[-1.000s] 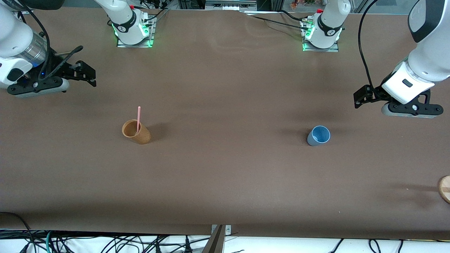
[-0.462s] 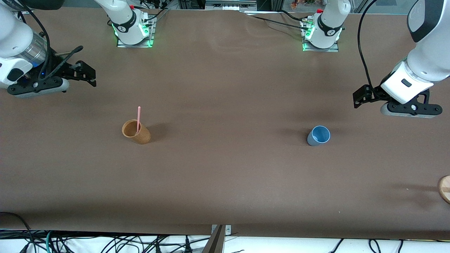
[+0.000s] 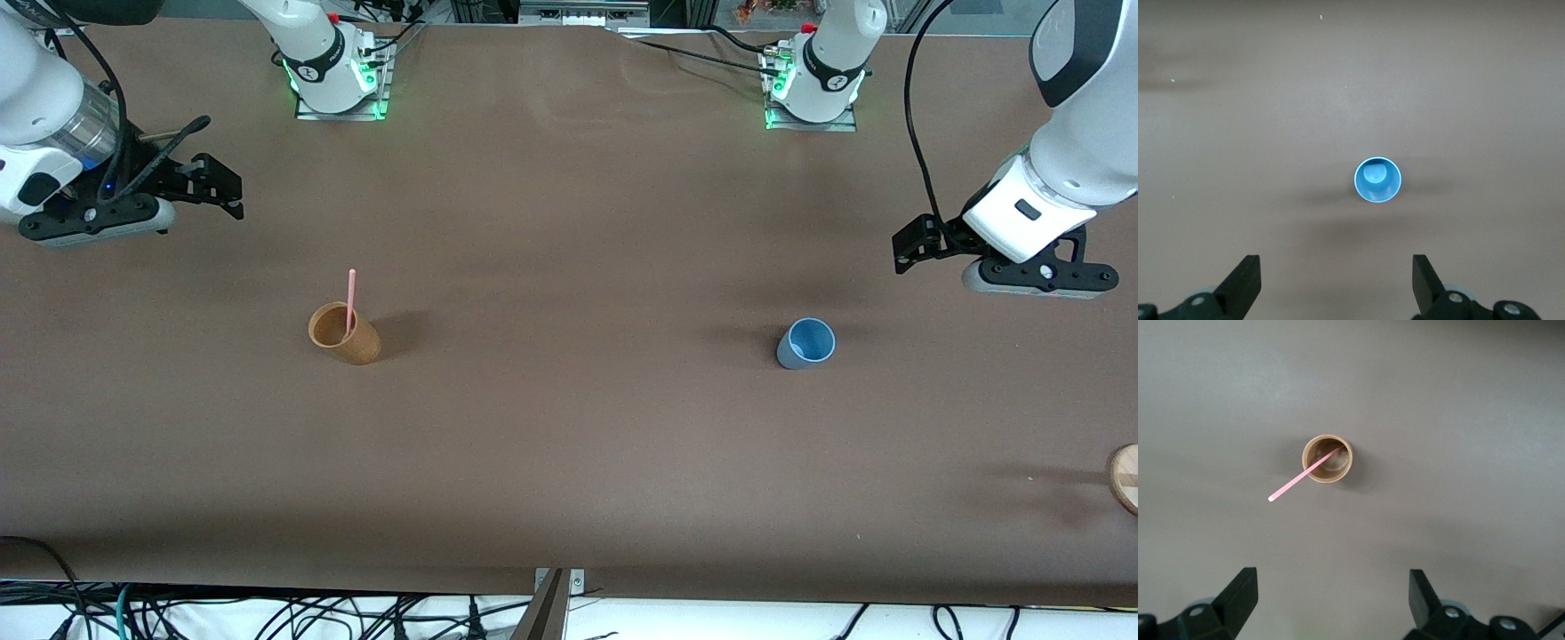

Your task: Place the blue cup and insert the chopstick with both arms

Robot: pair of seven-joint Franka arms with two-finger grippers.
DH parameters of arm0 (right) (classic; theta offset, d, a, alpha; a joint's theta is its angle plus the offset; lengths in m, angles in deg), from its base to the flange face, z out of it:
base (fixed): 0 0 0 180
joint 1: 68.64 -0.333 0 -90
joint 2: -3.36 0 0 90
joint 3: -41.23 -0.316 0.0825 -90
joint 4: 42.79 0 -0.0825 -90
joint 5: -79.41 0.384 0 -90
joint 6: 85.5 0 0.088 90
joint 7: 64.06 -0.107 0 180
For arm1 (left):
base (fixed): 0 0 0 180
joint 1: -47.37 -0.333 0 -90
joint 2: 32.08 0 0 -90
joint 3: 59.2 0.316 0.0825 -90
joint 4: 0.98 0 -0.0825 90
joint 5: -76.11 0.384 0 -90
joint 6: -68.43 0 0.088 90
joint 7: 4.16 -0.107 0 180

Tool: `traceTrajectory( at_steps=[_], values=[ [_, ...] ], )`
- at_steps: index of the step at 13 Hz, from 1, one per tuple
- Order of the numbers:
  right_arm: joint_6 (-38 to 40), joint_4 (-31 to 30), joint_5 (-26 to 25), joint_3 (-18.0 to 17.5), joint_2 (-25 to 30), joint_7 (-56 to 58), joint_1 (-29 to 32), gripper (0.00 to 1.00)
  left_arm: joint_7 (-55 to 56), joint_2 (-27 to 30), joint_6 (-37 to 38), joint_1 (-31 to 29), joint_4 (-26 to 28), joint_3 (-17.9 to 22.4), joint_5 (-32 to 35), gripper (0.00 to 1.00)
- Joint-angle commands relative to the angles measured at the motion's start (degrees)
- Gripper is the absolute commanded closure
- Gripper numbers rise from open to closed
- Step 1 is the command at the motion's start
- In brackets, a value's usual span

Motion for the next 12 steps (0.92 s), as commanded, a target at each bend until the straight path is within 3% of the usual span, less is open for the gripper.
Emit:
traceTrajectory(
  at_steps=[1,12],
  values=[
    [-0.41,-2.27,-0.55,-0.27,2.14,0.82,0.57,0.0,-0.49,0.79,0.07,0.29,0.08,0.29,-1.54,0.0],
    [-1.02,-3.5,-0.55,-0.45,1.97,0.21,0.49,0.0,-1.55,0.79,0.07,0.12,0.08,0.29,-1.54,0.0]
  ],
)
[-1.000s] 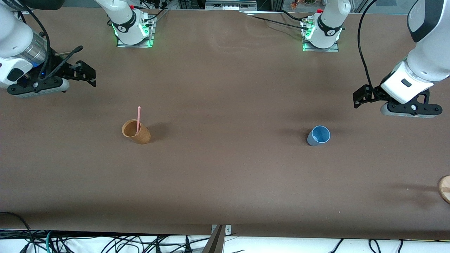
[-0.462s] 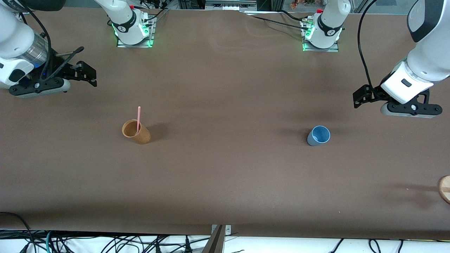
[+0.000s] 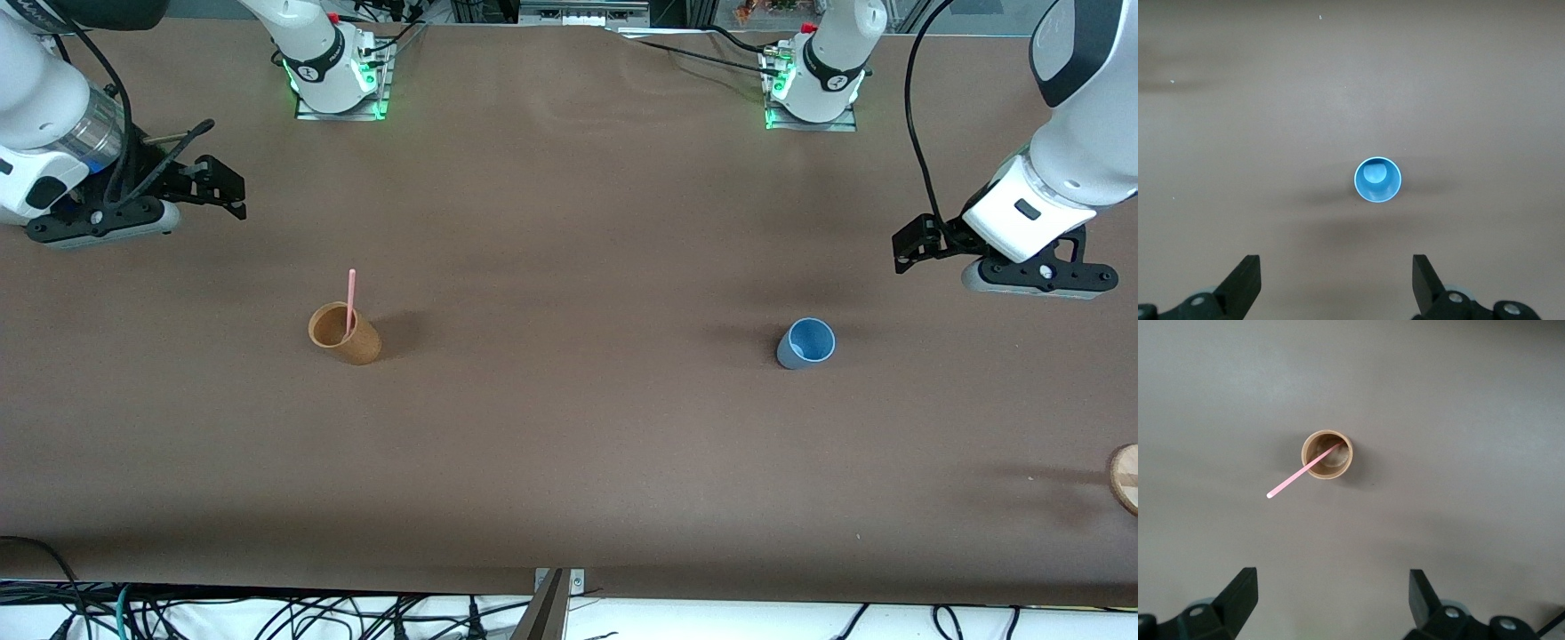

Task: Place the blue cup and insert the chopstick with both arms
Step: 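Move the right gripper down to the pink chopstick in the tan cup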

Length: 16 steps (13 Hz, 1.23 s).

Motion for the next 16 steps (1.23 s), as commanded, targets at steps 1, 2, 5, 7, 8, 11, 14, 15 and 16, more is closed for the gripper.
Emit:
traceTrajectory(
  at_steps=[1,2,5,7,8,11,14,15,16],
  values=[
    [-1.43,-3.18,-0.55,-0.62,1.88,-0.25,0.49,0.0,-1.24,0.71,0.07,0.12,0.08,0.29,-1.54,0.0],
    [-2.05,-3.71,-0.46,-0.62,1.44,-0.95,0.49,0.0,-1.24,0.79,0.07,0.12,0.08,0.29,-1.54,0.0],
    [-3.02,-4.24,-0.02,-0.8,-0.66,-5.6,0.49,0.0,-1.42,0.7,0.07,-0.15,0.08,0.38,-1.63,0.0],
    [-4.94,-4.68,0.68,-1.06,-3.12,-9.72,0.4,0.0,-1.42,-0.17,0.07,-0.06,0.08,0.38,-1.37,0.0],
    [-6.17,-4.95,0.86,-1.93,-4.44,-12.01,0.4,0.0,-1.33,-1.04,0.42,-0.41,0.08,0.38,-1.54,0.0],
    [-9.43,-5.12,6.72,-2.91,-9.53,-18.78,0.31,0.0,-0.8,-1.75,2.69,-0.5,0.08,0.55,-2.07,0.0],
    [-12.33,-4.86,12.01,-2.99,-14.54,-23.53,0.22,0.0,-1.93,-4.56,3.06,-0.23,-2.72,0.47,-1.46,0.0],
    [-12.86,-4.77,13.76,-3.0,-16.13,-24.33,0.22,0.0,-4.47,-5.61,2.97,-0.41,-2.73,0.47,-1.45,0.0],
    [-13.82,-4.86,15.26,-3.0,-17.62,-24.33,0.22,0.0,-6.06,-6.93,2.36,-0.5,-2.47,0.47,-1.37,0.0]
  ],
)
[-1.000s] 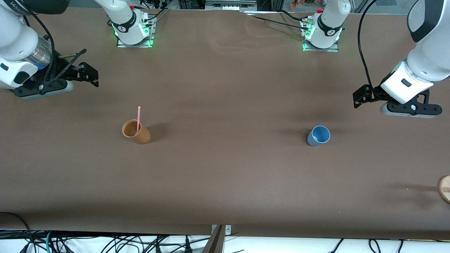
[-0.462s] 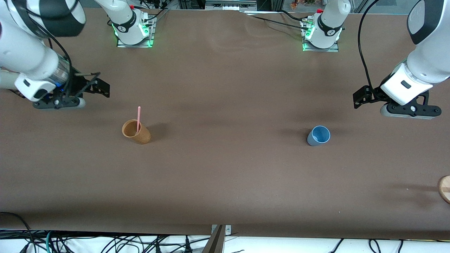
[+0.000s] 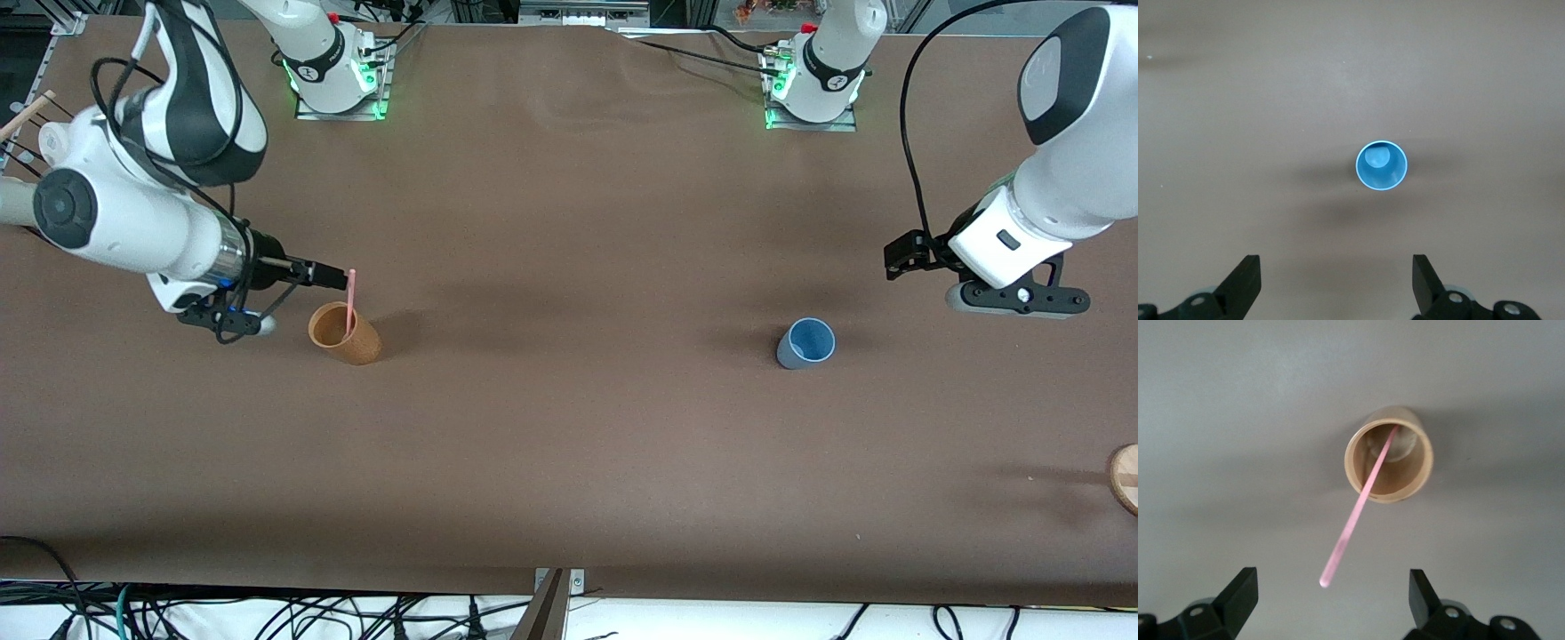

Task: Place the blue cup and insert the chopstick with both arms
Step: 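Move the right gripper down to the pink chopstick in the tan cup, then grasp the chopstick with the right gripper while the left gripper reaches the cup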

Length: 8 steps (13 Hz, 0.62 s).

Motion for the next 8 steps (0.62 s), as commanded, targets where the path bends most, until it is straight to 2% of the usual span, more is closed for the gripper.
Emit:
traceTrajectory(
  at_steps=[1,4,6,8],
  values=[
    [-1.6,-0.04,3.82,-0.37,-2.95,-1.77,0.31,0.0,-4.18,-4.74,-1.13,-0.43,-2.13,0.06,-0.87,0.0],
    [-1.95,-2.06,3.92,-0.37,-3.13,-1.68,0.39,0.02,-4.36,-9.15,-8.77,0.27,2.33,-0.02,4.21,0.0],
    [-2.65,-3.47,3.92,-0.37,-3.57,-1.68,0.31,0.12,-4.53,-9.68,-17.45,0.36,7.95,-0.03,5.9,0.0],
    [-2.57,-4.26,4.0,-0.37,-3.57,-1.33,0.4,0.27,-4.53,-10.38,-26.77,0.28,14.19,-0.03,6.25,0.0]
  ],
)
